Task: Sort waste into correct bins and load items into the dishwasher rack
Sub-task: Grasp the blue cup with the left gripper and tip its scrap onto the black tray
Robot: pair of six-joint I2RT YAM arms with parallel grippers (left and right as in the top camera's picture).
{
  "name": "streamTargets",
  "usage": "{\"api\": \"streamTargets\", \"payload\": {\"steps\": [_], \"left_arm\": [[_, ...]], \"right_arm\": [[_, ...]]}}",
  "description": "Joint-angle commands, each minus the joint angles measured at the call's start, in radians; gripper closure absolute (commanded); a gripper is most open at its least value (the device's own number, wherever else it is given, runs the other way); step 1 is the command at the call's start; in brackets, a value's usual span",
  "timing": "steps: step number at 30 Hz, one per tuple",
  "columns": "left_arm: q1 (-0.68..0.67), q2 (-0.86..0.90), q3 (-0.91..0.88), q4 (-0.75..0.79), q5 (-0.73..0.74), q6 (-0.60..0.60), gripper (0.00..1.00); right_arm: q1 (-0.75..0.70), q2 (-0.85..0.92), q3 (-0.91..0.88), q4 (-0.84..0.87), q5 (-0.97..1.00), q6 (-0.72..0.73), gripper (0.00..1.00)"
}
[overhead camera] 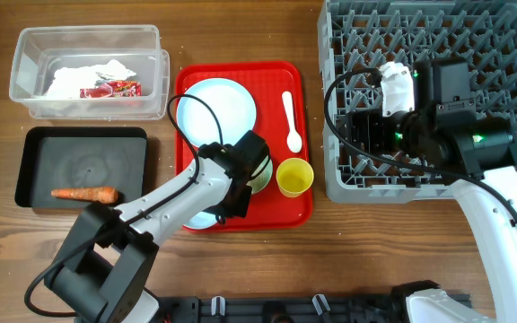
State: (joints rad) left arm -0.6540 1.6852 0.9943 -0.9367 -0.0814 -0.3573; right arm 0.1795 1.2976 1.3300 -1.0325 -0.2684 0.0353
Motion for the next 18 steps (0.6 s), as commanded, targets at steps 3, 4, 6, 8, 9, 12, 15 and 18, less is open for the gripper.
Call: {"api": "streamTargets", "payload": {"steps": [3, 4, 6, 8, 9, 12, 15, 18], "left_arm": [[0.015, 0.002, -0.009, -0.008, -0.017, -0.019, 0.96], [0.015, 0.002, -0.005, -0.017, -0.017, -0.024, 0.96], [0.015, -0.010, 0.020, -0.058, -0.017, -0.045, 0.96], [0.016, -0.031, 0.039, -0.080, -0.017, -0.050, 0.96], [0.017, -0.053, 0.050, -0.093, -0.017, -0.061, 0.96], [0.018, -0.140, 0.056, -0.114, -0.014, -0.071, 0.96], [0.036, -0.214, 0.056, -0.131, -0.007, -0.097, 0.96], [0.082, -0.249, 0.056, -0.131, 0.024, -0.100, 0.96]], "right_arm": [[-0.002, -0.011, -0.009, -0.004, 0.005, -0.009, 0.10], [-0.002, -0.011, -0.009, -0.004, 0.005, -0.009, 0.10], [-0.002, -0.011, -0.009, -0.005, 0.005, -0.009, 0.10], [-0.002, -0.011, -0.009, -0.003, 0.005, -0.009, 0.10], [-0.002, -0.011, -0.009, -0.002, 0.005, -0.009, 0.10], [-0.002, -0.011, -0.009, 0.002, 0.005, -0.008, 0.10], [-0.002, -0.011, -0.009, 0.009, 0.005, -0.009, 0.11], [-0.002, -0.011, -0.009, 0.005, 0.005, -0.009, 0.10]]}}
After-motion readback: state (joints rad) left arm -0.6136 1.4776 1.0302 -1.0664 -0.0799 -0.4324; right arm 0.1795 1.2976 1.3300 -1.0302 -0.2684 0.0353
